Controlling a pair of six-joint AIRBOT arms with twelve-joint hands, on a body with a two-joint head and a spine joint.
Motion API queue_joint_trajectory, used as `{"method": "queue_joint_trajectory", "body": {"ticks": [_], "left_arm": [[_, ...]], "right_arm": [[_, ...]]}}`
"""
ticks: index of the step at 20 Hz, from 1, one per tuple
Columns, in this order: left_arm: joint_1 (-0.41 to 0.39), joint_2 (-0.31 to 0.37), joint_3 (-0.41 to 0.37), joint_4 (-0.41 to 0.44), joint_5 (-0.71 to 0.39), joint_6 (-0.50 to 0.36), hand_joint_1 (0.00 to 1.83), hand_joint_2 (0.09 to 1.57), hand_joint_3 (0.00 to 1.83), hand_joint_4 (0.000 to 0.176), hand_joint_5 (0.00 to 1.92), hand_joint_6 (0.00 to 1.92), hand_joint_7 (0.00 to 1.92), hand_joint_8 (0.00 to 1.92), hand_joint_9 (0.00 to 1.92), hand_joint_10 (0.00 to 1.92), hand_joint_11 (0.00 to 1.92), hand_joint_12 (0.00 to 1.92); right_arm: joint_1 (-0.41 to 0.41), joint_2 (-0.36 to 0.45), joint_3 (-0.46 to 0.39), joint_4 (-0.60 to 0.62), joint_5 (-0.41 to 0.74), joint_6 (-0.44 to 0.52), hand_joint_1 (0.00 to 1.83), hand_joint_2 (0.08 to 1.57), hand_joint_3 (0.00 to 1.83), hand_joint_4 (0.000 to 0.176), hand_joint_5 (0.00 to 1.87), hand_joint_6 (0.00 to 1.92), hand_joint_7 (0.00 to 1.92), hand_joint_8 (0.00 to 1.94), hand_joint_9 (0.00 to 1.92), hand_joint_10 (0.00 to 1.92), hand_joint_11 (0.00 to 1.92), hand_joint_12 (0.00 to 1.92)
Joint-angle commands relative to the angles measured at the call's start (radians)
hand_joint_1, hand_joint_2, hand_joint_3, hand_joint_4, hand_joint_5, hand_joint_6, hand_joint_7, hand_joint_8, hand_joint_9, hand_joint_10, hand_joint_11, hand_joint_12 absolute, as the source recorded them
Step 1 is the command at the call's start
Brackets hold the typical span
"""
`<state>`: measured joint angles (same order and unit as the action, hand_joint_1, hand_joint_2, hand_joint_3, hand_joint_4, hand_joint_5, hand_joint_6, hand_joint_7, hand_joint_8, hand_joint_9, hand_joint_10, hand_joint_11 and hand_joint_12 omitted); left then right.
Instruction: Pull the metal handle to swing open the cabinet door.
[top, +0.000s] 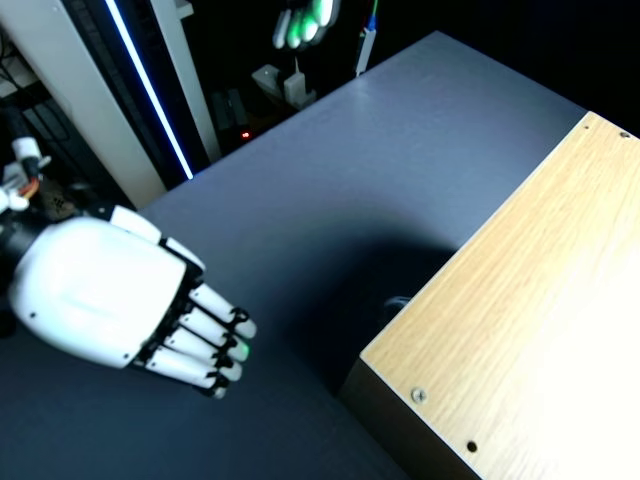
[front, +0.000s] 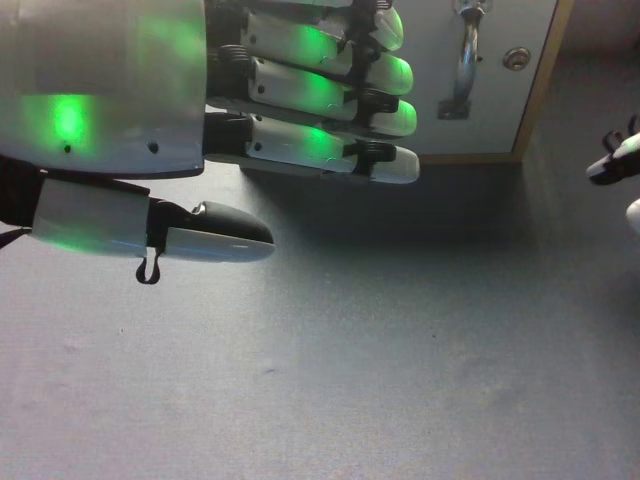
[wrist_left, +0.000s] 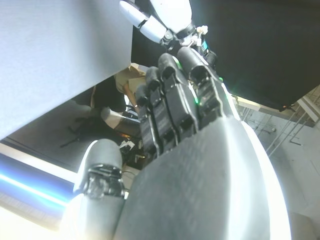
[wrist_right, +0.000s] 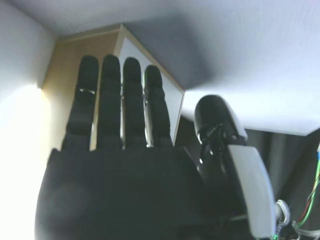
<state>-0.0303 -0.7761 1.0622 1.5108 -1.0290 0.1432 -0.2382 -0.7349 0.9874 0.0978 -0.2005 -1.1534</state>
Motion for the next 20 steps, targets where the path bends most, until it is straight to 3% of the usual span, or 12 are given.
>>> {"method": "queue_joint_trajectory", "body": {"ticks": [1,7,12,15,18,20], "left_arm": [[-0.01,0.007,0.001,-0.094,-0.023,0.009,0.0,1.57,0.03,0.0,0.41,0.0,0.43,0.0,0.41,0.0,0.03,0.81],[-0.01,0.007,0.001,-0.094,-0.023,0.009,0.0,1.57,0.03,0.0,0.41,0.0,0.43,0.0,0.4,0.0,0.03,0.81],[-0.01,0.007,0.001,-0.094,-0.023,0.009,0.0,1.57,0.03,0.0,0.41,0.0,0.43,0.0,0.4,0.0,0.03,0.81],[-0.01,0.007,0.001,-0.094,-0.023,0.009,0.0,1.57,0.03,0.0,0.41,0.0,0.44,0.0,0.41,0.0,0.04,0.81],[-0.01,0.007,0.001,-0.094,-0.023,0.009,0.0,1.57,0.03,0.0,0.42,0.0,0.44,0.0,0.41,0.0,0.04,0.81],[-0.01,0.007,0.001,-0.094,-0.023,0.009,0.0,1.57,0.03,0.0,0.41,0.0,0.43,0.0,0.41,0.0,0.03,0.81]], "right_arm": [[0.008,0.003,0.007,0.017,0.114,0.001,0.0,1.57,0.06,0.0,0.35,0.0,0.37,0.0,0.35,0.0,0.0,0.88],[0.001,-0.016,0.028,0.036,0.118,0.227,0.0,1.57,0.07,0.0,0.35,0.0,0.36,0.0,0.35,0.0,0.0,0.87],[-0.012,-0.035,0.052,-0.044,0.173,0.552,0.0,1.57,0.06,0.0,0.35,0.0,0.37,0.0,0.35,0.0,0.0,0.89],[-0.019,-0.061,0.075,-0.046,0.174,0.666,0.0,1.57,0.07,0.0,0.36,0.0,0.37,0.0,0.36,0.0,0.0,0.91],[-0.034,-0.088,0.09,-0.046,0.182,0.855,0.0,1.57,0.06,0.0,0.36,0.0,0.37,0.0,0.35,0.0,0.0,0.89],[-0.041,-0.097,0.099,-0.046,0.19,0.898,0.0,1.57,0.06,0.0,0.35,0.0,0.37,0.0,0.35,0.0,0.0,0.88]]}}
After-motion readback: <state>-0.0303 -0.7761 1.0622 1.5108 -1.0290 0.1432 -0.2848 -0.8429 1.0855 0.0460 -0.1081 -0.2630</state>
